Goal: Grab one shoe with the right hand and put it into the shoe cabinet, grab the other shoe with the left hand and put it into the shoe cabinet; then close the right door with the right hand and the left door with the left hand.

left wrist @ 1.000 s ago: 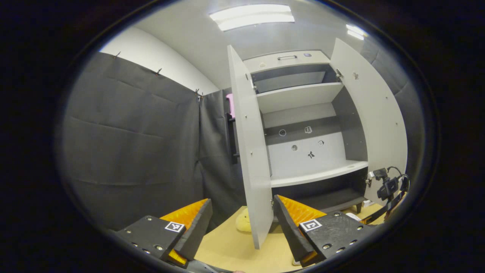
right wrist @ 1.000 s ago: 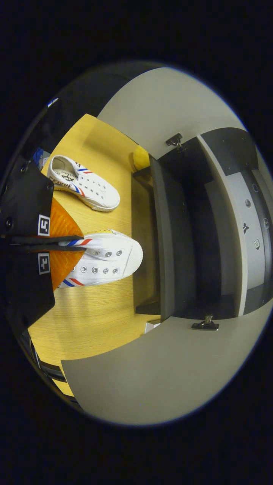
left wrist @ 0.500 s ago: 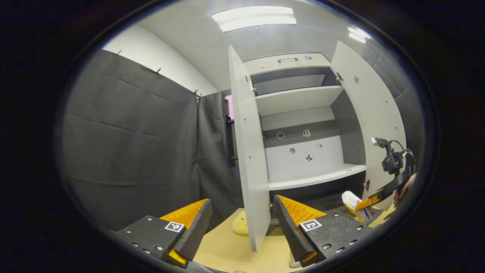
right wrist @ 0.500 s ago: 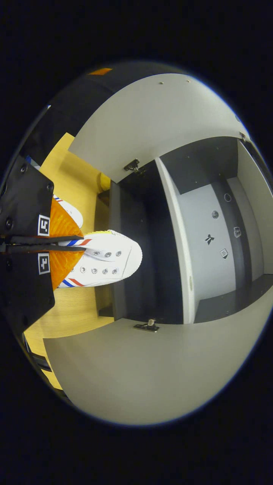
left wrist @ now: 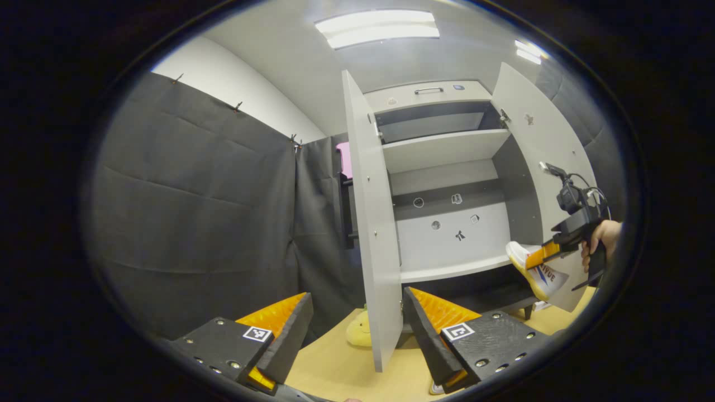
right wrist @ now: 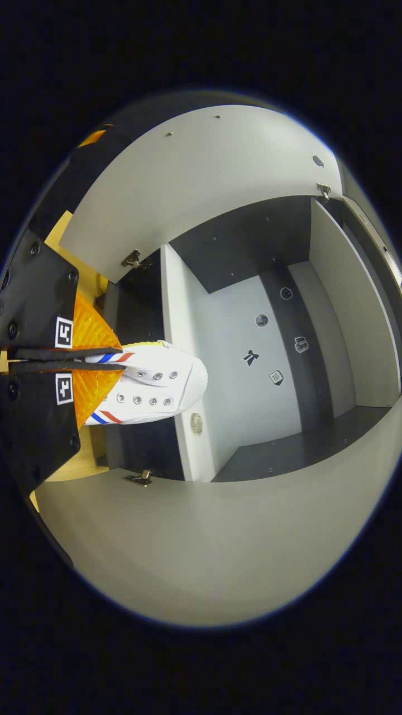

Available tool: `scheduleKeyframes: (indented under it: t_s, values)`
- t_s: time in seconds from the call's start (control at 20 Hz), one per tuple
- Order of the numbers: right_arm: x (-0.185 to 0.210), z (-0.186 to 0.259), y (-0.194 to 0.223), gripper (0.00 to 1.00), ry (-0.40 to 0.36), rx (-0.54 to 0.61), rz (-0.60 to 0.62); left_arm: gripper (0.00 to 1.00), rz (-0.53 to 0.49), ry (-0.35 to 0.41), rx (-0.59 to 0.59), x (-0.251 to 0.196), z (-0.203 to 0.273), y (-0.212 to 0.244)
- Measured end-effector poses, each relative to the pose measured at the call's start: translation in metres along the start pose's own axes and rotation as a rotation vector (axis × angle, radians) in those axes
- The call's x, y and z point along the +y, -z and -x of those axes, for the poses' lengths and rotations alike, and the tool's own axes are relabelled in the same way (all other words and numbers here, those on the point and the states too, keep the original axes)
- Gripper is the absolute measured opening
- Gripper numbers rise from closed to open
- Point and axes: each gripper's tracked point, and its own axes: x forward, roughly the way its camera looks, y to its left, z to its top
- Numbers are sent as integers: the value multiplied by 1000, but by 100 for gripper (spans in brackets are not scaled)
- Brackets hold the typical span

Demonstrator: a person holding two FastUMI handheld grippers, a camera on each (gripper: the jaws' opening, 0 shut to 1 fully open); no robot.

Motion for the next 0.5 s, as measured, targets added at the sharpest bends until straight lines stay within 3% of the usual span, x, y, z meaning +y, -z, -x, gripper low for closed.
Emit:
scheduleKeyframes:
  t_s: [0.5]
  values:
    - [21,-49,-92,2,-14,-116,26,94,2,-62,20,8,0,3]
